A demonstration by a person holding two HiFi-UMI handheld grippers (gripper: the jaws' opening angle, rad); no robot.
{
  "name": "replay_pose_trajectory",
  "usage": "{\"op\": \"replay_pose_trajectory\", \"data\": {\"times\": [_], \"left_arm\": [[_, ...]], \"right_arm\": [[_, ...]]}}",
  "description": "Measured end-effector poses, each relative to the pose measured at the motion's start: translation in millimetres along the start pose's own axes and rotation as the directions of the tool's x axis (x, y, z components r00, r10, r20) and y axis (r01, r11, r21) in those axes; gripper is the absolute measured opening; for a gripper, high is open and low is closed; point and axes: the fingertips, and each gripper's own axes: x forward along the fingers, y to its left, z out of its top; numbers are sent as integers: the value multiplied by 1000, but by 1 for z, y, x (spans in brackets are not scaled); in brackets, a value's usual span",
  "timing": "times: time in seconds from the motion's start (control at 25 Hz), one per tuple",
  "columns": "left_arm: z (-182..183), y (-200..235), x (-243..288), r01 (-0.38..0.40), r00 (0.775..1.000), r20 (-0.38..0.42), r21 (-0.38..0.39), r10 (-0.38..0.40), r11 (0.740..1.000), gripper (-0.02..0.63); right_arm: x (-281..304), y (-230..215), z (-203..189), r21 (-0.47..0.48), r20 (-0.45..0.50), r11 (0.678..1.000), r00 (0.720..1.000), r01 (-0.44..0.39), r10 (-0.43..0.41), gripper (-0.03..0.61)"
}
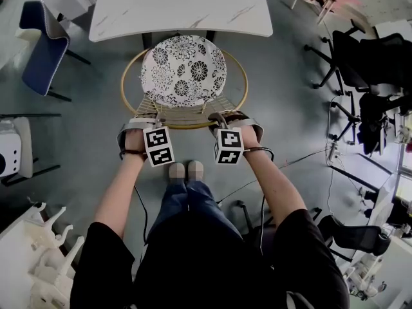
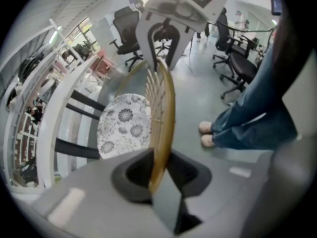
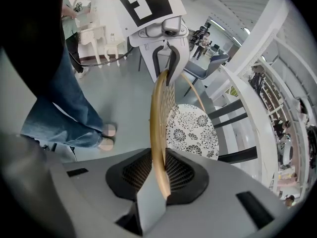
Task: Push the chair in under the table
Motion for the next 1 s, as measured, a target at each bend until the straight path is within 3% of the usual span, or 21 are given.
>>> {"op": "replay_pose_trajectory", "data": {"times": [0.56,0.76,1.0], "left_arm": [[-2,3,2,-7,1000,3,-13,8,1000,84],[-3,3,5,-5,1000,-9,-18,4,1000,89],[-3,5,3,-62,998,-20,-31,62,998,97]], "right_arm": [[1,-2,2,19,7,1000,1000,-11,11,72],[2,-7,0,72,4,997,1000,2,-2,121],[-3,-10,-1,99,-13,994,998,55,-54,152]]}}
